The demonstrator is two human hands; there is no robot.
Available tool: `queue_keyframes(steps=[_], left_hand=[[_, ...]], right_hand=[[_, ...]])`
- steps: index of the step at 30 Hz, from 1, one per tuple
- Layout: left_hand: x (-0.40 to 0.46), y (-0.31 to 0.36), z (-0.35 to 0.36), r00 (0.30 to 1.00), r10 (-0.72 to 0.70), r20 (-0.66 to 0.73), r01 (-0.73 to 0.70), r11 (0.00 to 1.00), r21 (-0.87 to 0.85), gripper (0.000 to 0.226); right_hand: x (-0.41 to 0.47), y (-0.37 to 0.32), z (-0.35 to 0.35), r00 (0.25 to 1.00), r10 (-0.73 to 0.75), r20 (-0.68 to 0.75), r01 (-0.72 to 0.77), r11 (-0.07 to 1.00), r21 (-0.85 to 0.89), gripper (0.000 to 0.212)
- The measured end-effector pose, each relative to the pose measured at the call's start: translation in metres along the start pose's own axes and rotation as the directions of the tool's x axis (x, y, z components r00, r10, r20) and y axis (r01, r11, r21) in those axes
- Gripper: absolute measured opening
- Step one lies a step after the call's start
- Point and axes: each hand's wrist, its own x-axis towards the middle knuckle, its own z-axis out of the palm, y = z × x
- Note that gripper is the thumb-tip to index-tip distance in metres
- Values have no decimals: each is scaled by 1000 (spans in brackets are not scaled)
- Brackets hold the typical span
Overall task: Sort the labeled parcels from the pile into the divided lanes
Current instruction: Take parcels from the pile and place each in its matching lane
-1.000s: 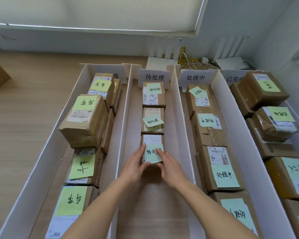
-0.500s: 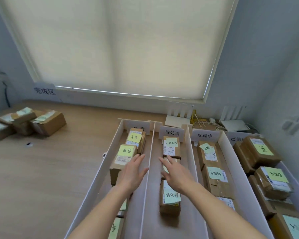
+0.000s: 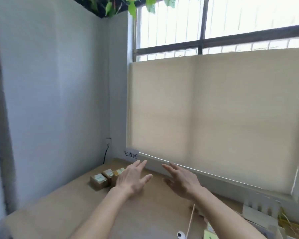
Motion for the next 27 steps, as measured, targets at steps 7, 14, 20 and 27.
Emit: queue_keyframes(steps=[7, 14, 20, 27], left_hand=[[-42, -144, -112, 985, -150, -86, 158, 983, 92, 72], [-88, -270, -169, 934, -318, -165, 339, 933, 121, 70], [-97, -371, -180, 892, -412, -185, 433, 897, 87, 72], [-52, -485, -194, 871, -460, -170, 482, 868, 118, 73]], right_hand=[[56, -169, -18, 981, -189, -33, 189, 982, -12, 63], [112, -293, 5, 955, -296, -29, 296, 955, 0, 63], [167, -370, 39, 942, -337, -3, 337, 942, 9, 60], [271, -440, 85, 935, -355, 2, 355, 934, 31, 57]])
